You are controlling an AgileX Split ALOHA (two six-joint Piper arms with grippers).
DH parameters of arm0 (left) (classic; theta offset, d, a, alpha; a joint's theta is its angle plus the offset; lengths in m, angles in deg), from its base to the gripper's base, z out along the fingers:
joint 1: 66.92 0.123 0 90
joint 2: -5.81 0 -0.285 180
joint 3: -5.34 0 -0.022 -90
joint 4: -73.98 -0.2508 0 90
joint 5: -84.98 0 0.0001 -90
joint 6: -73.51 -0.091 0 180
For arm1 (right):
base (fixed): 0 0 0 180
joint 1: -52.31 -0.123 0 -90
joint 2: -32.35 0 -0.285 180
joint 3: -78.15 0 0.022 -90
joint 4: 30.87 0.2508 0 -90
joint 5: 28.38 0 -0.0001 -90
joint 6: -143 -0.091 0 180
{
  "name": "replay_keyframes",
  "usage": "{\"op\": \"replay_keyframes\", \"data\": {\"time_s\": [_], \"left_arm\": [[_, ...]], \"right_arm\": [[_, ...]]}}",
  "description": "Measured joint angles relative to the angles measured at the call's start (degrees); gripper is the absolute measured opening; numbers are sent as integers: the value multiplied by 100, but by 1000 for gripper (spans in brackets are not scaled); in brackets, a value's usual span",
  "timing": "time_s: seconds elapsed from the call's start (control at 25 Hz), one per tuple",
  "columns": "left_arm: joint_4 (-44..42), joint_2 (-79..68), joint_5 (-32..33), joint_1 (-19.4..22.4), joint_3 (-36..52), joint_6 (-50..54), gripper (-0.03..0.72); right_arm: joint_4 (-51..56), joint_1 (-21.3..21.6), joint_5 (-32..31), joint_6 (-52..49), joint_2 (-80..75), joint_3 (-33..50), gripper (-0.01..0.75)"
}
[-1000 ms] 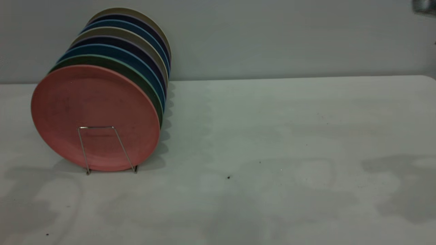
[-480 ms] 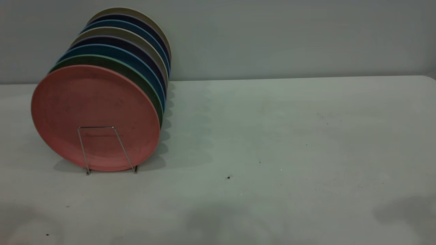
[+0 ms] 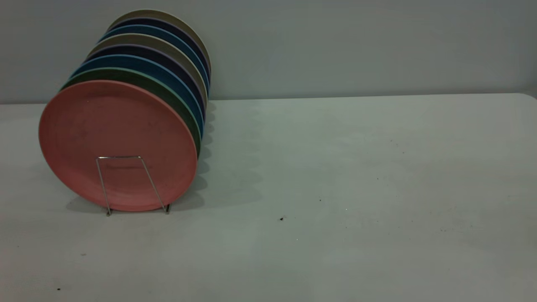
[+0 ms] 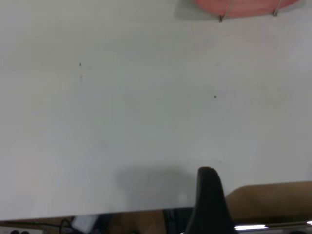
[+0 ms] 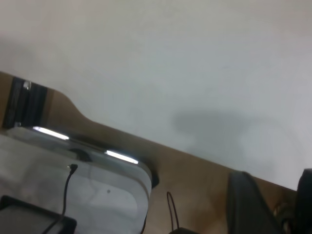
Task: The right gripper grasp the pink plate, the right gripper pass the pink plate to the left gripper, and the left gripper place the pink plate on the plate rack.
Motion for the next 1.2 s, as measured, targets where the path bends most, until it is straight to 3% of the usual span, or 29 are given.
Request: {"op": "replay_keyframes", "data": {"time_s": [0.4, 0.72, 1.2], "left_arm": [[0, 2091, 440, 0, 1002, 106, 563], [155, 3318, 523, 0, 1194, 56, 563], [223, 3476, 523, 0, 1200, 4, 563]], "right_arm": [[5, 0, 216, 0, 2061, 1248, 266], [-52, 0, 384, 0, 3187, 1428, 266], [-52, 0, 465, 0, 3231, 1443, 266]]}}
